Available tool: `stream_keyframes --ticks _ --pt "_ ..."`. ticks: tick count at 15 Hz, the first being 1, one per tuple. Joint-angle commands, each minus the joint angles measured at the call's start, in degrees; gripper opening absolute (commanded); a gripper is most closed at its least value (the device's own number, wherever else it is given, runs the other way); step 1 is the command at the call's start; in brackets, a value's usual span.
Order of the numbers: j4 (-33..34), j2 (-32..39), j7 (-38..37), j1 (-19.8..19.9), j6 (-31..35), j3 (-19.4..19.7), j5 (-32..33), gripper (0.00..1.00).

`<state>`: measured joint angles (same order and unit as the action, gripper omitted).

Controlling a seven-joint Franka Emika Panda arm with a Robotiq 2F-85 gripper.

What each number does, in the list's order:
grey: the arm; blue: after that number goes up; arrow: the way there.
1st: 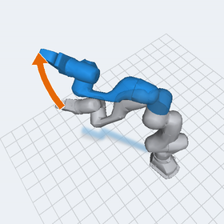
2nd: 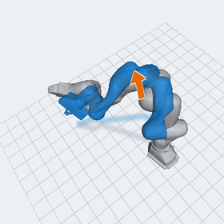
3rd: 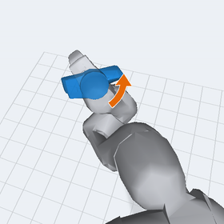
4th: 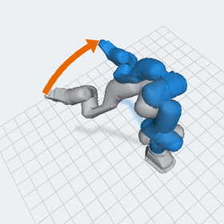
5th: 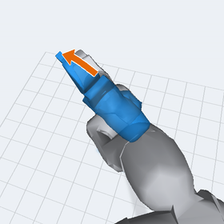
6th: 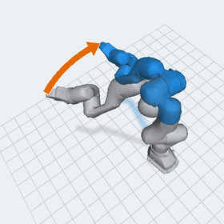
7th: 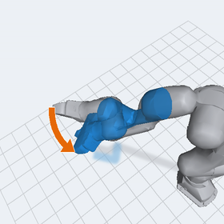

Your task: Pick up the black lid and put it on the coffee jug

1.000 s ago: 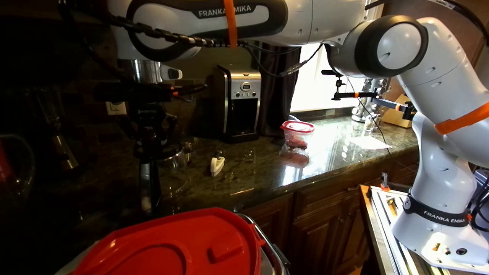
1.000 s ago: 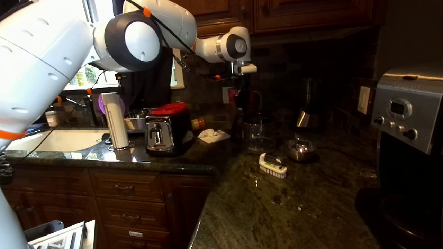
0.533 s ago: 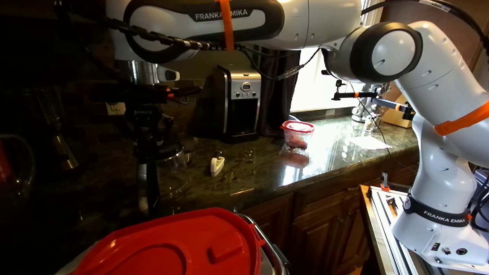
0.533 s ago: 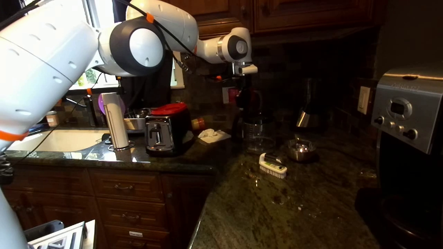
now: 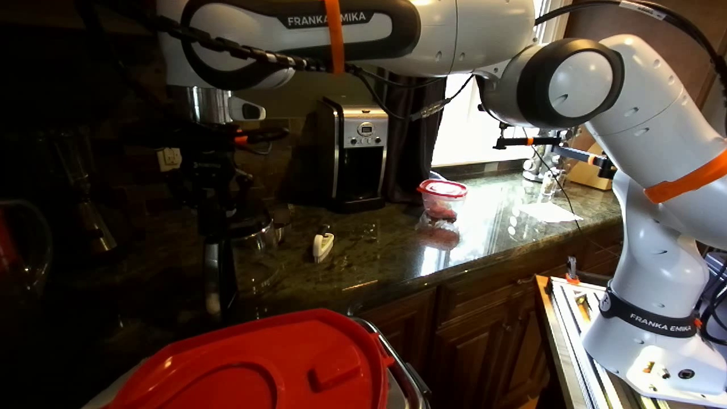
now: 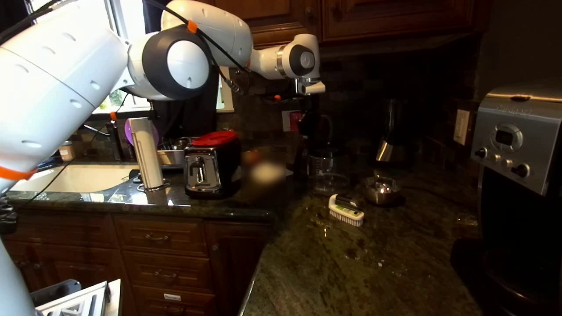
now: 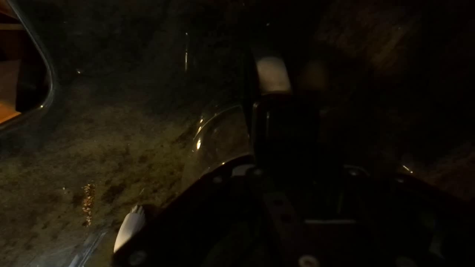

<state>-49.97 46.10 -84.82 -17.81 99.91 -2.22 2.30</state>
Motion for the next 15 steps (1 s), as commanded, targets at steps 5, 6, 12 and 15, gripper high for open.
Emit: stream_keyframes --ticks 5,6,12,15 --pt "1.9 1.3 -4.6 0.0 0.6 0.1 -1.4 0.09" --pt "1.9 1.3 -5.1 0.0 0.5 0.1 -1.4 0.09" --pt "1.8 1.1 -6.2 0.1 -0.6 0.1 -1.3 0.09" --pt "1.7 1.0 -7.0 0.2 -0.6 0.0 -1.5 0.14"
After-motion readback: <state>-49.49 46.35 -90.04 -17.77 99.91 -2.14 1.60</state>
